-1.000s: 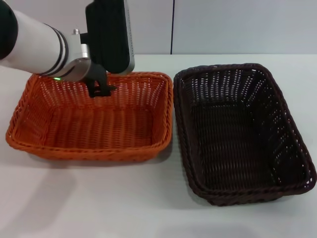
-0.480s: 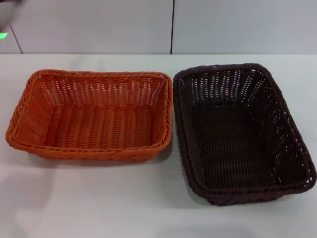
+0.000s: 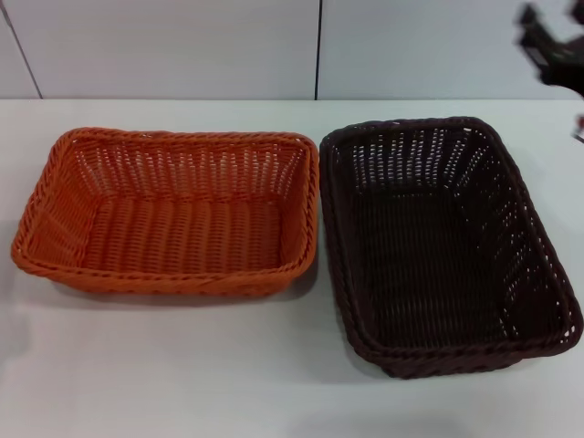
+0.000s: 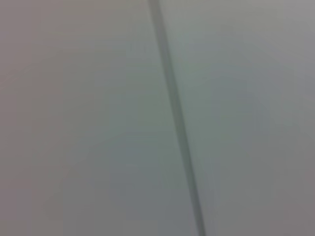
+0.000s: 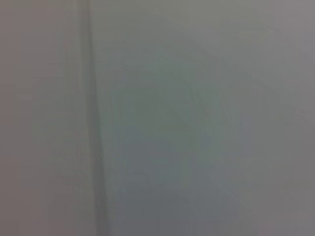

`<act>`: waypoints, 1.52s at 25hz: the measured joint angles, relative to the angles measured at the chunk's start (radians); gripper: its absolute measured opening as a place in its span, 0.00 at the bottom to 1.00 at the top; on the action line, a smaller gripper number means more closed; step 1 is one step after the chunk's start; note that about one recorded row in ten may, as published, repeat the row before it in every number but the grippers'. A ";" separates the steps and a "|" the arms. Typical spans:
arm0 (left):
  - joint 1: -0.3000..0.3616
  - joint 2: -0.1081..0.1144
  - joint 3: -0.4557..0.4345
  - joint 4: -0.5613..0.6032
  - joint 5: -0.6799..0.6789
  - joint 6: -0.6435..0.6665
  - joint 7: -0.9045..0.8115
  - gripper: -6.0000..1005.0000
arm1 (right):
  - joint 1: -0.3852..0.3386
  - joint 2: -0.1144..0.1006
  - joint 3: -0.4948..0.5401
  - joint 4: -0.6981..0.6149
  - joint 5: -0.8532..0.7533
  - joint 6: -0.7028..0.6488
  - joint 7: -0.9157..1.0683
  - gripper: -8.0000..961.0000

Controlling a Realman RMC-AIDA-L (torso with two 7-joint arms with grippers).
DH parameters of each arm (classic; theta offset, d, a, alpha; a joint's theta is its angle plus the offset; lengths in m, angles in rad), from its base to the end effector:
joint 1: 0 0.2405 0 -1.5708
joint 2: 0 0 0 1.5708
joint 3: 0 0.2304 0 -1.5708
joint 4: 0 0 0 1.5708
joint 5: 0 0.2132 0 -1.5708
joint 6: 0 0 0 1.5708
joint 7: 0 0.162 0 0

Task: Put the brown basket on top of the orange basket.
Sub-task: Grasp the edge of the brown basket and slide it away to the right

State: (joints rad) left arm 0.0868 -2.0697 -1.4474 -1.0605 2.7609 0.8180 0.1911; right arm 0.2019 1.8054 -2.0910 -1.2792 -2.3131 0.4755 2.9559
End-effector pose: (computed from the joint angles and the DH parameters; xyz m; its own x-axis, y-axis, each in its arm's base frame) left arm -0.2866 0.3155 0.1023 0.8082 -0.2059 0.5517 0.5849 0.1716 -0.7928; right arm 0.1746 0.3793 0.0480 0.6719 0.0708 -0.7373 -0.6873 -0.3113 -0.6562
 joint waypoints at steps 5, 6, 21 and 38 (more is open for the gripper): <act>-0.021 0.001 0.035 0.181 -0.119 0.101 -0.002 0.83 | 0.038 0.037 0.283 -0.304 -0.087 -0.777 -0.026 0.64; -0.026 0.001 0.037 0.202 -0.130 0.104 -0.003 0.83 | 0.056 0.066 0.349 -0.338 -0.088 -0.913 -0.056 0.64; -0.108 0.001 0.040 0.359 -0.221 0.105 -0.006 0.83 | 0.255 0.250 0.819 -0.565 0.026 -2.210 -0.492 0.64; -0.131 0.000 0.051 0.401 -0.272 0.107 -0.007 0.83 | 0.327 0.259 0.767 -0.465 -0.024 -2.442 -0.539 0.64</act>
State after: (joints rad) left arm -0.0447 -2.0693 -1.3961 -0.6599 2.4886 0.9254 0.1841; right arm 0.5292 2.0641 -1.3243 -1.7441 -2.3368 -1.9667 2.4168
